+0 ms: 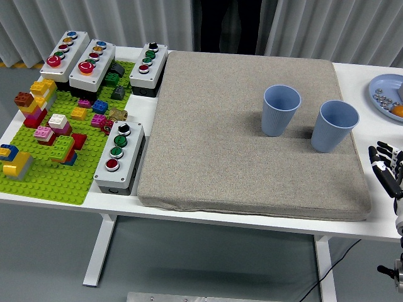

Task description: Pick cup pour cup place

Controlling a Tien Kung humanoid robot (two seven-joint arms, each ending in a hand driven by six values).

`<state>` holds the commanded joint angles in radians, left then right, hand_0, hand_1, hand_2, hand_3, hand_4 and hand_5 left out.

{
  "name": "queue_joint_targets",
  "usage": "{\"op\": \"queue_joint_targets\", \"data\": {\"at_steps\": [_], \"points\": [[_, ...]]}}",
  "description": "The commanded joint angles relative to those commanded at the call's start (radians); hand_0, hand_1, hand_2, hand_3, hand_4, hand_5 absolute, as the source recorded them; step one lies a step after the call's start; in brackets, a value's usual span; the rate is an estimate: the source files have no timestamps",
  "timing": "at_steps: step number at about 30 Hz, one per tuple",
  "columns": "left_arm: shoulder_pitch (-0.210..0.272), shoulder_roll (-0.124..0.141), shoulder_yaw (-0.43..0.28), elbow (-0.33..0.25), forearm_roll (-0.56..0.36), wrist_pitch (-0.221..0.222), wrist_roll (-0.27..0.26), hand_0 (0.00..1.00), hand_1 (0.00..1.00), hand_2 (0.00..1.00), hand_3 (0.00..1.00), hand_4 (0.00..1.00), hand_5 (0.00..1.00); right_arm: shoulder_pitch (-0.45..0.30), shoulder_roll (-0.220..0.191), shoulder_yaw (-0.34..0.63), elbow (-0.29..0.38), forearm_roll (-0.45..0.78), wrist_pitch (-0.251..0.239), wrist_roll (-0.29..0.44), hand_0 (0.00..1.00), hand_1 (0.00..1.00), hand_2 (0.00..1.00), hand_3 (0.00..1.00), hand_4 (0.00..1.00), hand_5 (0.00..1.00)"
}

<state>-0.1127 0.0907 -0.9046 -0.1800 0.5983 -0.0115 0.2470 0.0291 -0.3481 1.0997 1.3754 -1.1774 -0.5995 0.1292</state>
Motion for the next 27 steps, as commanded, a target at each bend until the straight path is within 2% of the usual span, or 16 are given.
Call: {"op": "queue_joint_targets", "data": {"at_steps": [3, 4, 9, 10, 15, 16, 20, 22, 27], "points": [[-0.001, 0.000, 0.000, 0.000, 0.000, 0.000, 0.000, 0.759, 0.801, 0.844, 0.759, 0.508, 0.954, 0.007, 0.003, 0.000, -0.005, -0.019, 0.004, -0.014, 0.886, 0.785, 0.812, 0.819, 0.875, 0.556], [-0.001, 0.000, 0.000, 0.000, -0.001, -0.001, 0.000, 0.759, 0.800, 0.844, 0.758, 0.508, 0.954, 0.008, 0.003, 0.002, -0.005, -0.020, 0.007, -0.017, 0.884, 0.793, 0.872, 0.898, 0.928, 0.329], [-0.001, 0.000, -0.002, 0.000, 0.001, -0.001, 0.002, 0.759, 0.800, 0.844, 0.758, 0.508, 0.954, 0.014, 0.005, 0.007, -0.004, -0.020, 0.010, -0.023, 0.884, 0.793, 0.872, 0.898, 0.928, 0.329], [-0.001, 0.000, -0.003, 0.000, 0.002, -0.002, 0.002, 0.759, 0.800, 0.844, 0.757, 0.508, 0.955, 0.016, 0.006, 0.007, -0.004, -0.023, 0.009, -0.026, 0.877, 0.796, 0.890, 0.933, 0.933, 0.273], [-0.002, -0.001, -0.003, 0.000, 0.001, -0.002, 0.002, 0.759, 0.800, 0.844, 0.757, 0.508, 0.955, 0.025, 0.009, 0.010, -0.009, -0.022, 0.025, -0.048, 0.877, 0.796, 0.890, 0.933, 0.933, 0.273], [-0.001, -0.001, -0.003, 0.000, 0.000, -0.002, 0.002, 0.760, 0.801, 0.844, 0.758, 0.509, 0.956, 0.026, 0.010, 0.010, -0.010, -0.023, 0.027, -0.052, 0.878, 0.803, 0.907, 0.966, 0.931, 0.232], [-0.002, -0.002, -0.002, 0.000, -0.002, -0.002, 0.002, 0.760, 0.801, 0.844, 0.758, 0.509, 0.956, 0.034, 0.013, 0.008, -0.011, -0.016, 0.036, -0.062, 0.878, 0.803, 0.907, 0.966, 0.931, 0.232], [-0.002, -0.002, 0.000, 0.000, -0.004, -0.002, 0.001, 0.759, 0.799, 0.844, 0.758, 0.509, 0.956, 0.044, 0.019, 0.004, -0.013, 0.004, 0.041, -0.054, 0.865, 0.804, 0.913, 0.971, 0.924, 0.197], [-0.001, -0.002, 0.000, 0.000, -0.004, -0.002, 0.002, 0.759, 0.799, 0.844, 0.758, 0.509, 0.956, 0.071, 0.049, 0.000, -0.029, 0.067, 0.022, -0.016, 0.865, 0.804, 0.913, 0.971, 0.924, 0.197]]}}
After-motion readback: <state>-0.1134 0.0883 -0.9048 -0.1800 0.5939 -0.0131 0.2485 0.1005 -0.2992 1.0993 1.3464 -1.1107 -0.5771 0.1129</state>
